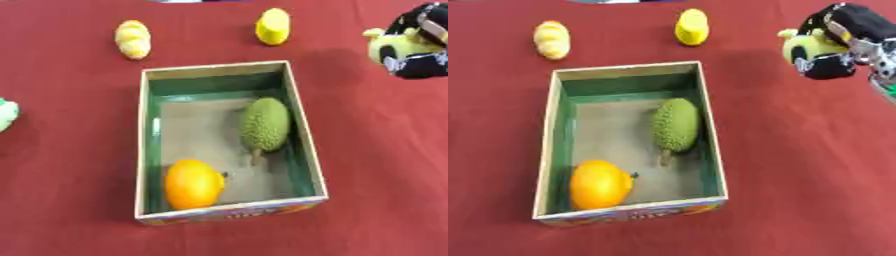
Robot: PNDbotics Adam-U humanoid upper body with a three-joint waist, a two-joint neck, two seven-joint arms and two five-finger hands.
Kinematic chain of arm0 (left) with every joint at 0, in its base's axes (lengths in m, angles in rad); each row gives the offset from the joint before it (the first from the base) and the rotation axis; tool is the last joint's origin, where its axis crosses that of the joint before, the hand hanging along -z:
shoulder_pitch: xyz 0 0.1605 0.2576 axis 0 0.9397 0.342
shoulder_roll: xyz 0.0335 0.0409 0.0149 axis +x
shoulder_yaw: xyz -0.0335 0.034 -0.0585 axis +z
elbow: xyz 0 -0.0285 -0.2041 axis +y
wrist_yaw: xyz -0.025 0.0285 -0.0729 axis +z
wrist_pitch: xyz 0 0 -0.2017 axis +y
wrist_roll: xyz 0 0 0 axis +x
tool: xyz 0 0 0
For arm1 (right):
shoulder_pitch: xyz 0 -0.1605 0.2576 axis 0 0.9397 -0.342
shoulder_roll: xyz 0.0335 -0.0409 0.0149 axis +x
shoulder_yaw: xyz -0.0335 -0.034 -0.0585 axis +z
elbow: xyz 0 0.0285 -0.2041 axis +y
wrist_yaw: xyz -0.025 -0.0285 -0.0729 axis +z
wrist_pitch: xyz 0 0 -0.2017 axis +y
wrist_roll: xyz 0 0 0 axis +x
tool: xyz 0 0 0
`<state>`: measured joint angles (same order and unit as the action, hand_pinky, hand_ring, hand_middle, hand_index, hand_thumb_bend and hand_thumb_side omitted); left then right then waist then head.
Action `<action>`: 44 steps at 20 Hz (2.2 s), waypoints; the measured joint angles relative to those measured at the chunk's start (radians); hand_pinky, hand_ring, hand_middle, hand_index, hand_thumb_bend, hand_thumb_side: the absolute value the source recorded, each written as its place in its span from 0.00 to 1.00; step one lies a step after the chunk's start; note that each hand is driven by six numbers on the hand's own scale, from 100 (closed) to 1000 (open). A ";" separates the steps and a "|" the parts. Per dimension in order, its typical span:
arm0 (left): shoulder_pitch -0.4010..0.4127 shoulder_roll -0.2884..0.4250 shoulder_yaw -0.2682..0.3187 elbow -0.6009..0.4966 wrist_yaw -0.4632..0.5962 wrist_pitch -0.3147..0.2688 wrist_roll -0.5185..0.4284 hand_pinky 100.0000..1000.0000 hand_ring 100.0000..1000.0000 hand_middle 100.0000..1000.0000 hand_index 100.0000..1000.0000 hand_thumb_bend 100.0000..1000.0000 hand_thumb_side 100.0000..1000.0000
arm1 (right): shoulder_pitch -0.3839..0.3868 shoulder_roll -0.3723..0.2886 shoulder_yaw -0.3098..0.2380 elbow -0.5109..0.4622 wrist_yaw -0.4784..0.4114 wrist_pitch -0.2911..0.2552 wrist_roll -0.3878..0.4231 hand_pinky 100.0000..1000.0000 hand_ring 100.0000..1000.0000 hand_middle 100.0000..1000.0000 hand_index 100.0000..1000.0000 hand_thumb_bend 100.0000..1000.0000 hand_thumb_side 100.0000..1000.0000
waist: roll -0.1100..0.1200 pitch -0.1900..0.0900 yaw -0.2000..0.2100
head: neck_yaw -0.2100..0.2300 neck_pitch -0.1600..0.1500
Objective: Pick up objects on the table and place them in the box.
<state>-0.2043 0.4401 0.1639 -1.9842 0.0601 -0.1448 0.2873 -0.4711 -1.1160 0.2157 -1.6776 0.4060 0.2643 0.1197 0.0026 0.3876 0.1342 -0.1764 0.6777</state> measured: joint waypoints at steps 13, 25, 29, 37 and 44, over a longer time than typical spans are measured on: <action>0.000 0.000 0.000 0.000 -0.007 -0.003 -0.005 0.75 0.64 0.63 0.83 0.00 0.60 | -0.065 -0.052 0.067 -0.304 -0.160 -0.095 0.048 0.70 0.58 0.50 0.65 0.00 0.12 | -0.025 -0.043 0.018 | 0.007 0.021; 0.003 0.000 -0.001 0.000 -0.008 -0.003 -0.013 0.75 0.64 0.63 0.83 0.00 0.59 | -0.366 0.132 0.293 -0.308 -0.190 -0.058 0.240 0.71 0.60 0.54 0.68 0.00 0.12 | -0.051 -0.062 0.039 | 0.014 0.035; 0.003 0.000 -0.001 0.000 -0.008 -0.004 -0.013 0.75 0.64 0.63 0.83 0.00 0.59 | -0.394 0.185 0.344 -0.308 -0.163 -0.009 0.299 0.72 0.62 0.55 0.69 0.00 0.12 | -0.054 -0.061 0.049 | 0.016 0.035; 0.001 0.000 -0.004 0.000 -0.008 -0.003 -0.015 0.75 0.64 0.63 0.83 0.00 0.59 | -0.405 0.247 0.418 -0.308 -0.075 0.065 0.392 0.76 0.77 0.72 0.83 0.00 0.19 | -0.053 -0.047 0.059 | 0.016 0.035; 0.000 0.000 -0.006 0.000 -0.007 -0.003 -0.021 0.75 0.64 0.63 0.83 0.00 0.59 | -0.404 0.251 0.431 -0.308 -0.009 0.019 0.509 0.87 0.91 0.88 0.94 0.00 0.16 | -0.051 -0.044 0.056 | 0.016 0.035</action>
<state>-0.2044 0.4403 0.1581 -1.9842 0.0527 -0.1479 0.2664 -0.8746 -0.8647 0.6464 -1.9856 0.3966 0.2838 0.6291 -0.0487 0.3435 0.1903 -0.1602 0.7129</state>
